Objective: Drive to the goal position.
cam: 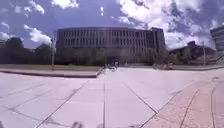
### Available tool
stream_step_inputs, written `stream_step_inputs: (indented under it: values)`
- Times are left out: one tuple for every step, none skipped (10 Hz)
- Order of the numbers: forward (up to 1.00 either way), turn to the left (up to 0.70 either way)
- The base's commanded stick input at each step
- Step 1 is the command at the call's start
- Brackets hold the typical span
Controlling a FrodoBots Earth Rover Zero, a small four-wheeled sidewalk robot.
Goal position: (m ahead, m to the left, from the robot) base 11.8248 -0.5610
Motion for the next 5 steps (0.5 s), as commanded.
stream_step_inputs:
  values:
    - [0.7,0.03]
    - [0.7,0.02]
    - [0.7,0.0]
    - [0.7,0.0]
    - [0.7,0.0]
